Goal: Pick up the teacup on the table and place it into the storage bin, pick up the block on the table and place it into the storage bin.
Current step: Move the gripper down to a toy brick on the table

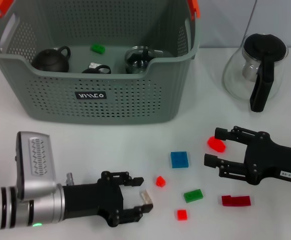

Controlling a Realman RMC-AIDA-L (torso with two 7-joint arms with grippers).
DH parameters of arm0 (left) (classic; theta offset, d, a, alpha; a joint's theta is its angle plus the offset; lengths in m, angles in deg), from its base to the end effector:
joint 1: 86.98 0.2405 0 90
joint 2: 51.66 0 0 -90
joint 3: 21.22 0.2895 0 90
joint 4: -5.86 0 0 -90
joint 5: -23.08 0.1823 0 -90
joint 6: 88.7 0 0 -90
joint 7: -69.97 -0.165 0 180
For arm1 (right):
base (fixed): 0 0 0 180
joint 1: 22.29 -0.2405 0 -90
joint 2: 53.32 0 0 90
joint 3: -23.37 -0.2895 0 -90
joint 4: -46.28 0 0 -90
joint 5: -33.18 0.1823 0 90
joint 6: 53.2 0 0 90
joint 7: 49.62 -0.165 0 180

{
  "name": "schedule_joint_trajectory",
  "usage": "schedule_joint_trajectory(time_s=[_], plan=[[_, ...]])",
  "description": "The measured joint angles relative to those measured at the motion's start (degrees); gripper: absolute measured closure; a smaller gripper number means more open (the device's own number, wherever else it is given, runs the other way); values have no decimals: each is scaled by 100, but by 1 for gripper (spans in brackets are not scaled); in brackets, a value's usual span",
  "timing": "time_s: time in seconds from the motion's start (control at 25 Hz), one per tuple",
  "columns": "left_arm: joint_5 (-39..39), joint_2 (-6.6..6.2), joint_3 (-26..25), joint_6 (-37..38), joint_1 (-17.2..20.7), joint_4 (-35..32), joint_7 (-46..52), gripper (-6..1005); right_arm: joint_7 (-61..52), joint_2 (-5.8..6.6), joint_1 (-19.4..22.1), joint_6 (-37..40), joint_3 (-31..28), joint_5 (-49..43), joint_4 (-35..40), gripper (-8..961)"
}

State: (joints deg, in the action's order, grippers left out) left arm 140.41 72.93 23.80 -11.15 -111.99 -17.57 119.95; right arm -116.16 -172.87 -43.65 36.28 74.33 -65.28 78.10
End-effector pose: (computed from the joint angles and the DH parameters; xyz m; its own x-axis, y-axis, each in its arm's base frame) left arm -0.2934 0.2632 -0.1265 0.9070 0.1939 0.3738 0.2791 -0.9416 -0.1886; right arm 0.2763 0.2820 -0.0541 0.7390 -0.2722 -0.6162 -0.4385 -0.8888 -0.1332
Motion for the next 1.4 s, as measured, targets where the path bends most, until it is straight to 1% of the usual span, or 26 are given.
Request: schedule_joint_trajectory(time_s=[0.24,0.36,0.44,0.64,1.08,1.4], plan=[[-199,11,-3,301,213,-131,-73,432,-11,-8,-28,8,-51,-5,0,134],[-390,18,-4,399,314,-125,-345,309,-15,-14,-46,8,-51,-17,0,134],[-481,19,-3,381,334,16,-628,227,-16,-16,-48,9,-51,-16,0,134],[-513,21,5,185,253,302,-1026,174,-18,-16,-65,9,-51,-4,0,134],[-649,21,-3,-274,-19,836,-1578,207,-18,-16,-79,2,-51,-9,0,134],[-738,21,20,-337,-49,874,-1618,232,-18,-15,-63,8,-51,-29,0,134]])
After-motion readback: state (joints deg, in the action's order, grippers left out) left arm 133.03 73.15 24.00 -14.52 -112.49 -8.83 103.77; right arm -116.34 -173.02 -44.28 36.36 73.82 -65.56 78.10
